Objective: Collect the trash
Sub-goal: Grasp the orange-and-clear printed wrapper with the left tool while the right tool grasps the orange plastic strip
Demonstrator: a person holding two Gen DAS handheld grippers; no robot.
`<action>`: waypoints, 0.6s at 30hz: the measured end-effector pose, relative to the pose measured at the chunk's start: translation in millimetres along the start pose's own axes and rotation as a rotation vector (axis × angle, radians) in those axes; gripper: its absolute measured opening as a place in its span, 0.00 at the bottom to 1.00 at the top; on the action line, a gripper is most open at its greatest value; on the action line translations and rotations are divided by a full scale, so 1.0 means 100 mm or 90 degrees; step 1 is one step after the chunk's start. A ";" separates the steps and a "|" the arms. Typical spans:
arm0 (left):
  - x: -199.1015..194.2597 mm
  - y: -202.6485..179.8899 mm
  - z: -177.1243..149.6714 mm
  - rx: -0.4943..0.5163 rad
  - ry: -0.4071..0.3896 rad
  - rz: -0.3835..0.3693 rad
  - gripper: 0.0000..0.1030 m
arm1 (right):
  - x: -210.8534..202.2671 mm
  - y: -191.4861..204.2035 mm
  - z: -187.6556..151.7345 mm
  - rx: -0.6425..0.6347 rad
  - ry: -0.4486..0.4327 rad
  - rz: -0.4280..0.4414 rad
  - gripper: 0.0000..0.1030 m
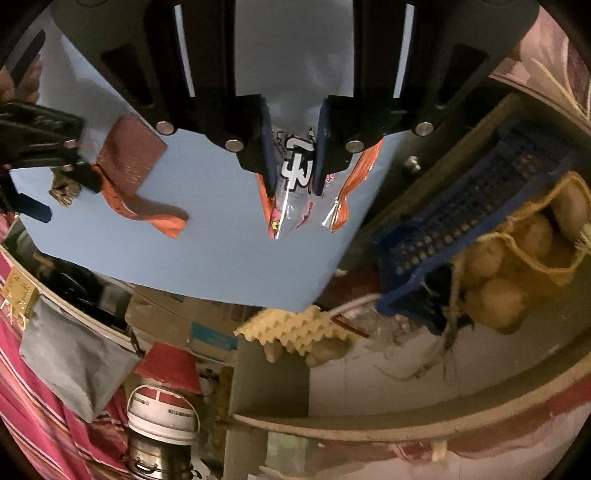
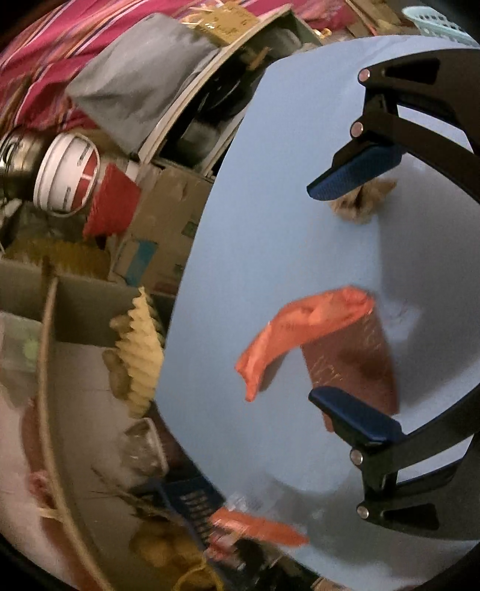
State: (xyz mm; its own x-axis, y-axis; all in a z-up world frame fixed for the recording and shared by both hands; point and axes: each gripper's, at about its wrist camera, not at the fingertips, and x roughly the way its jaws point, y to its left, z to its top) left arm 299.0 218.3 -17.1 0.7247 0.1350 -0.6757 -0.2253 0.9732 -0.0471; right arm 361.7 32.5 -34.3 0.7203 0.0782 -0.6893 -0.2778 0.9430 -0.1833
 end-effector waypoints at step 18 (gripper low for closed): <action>-0.12 0.02 0.06 -0.018 -0.011 -0.016 0.18 | 0.28 -0.08 0.11 0.042 0.027 0.068 0.08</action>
State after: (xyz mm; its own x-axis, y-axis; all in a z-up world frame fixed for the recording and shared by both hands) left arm 293.3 219.5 -4.5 0.7415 0.1143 -0.6611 -0.2257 0.9705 -0.0853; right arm 391.1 31.0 -44.9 0.6609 0.1671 -0.7316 -0.3088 0.9491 -0.0621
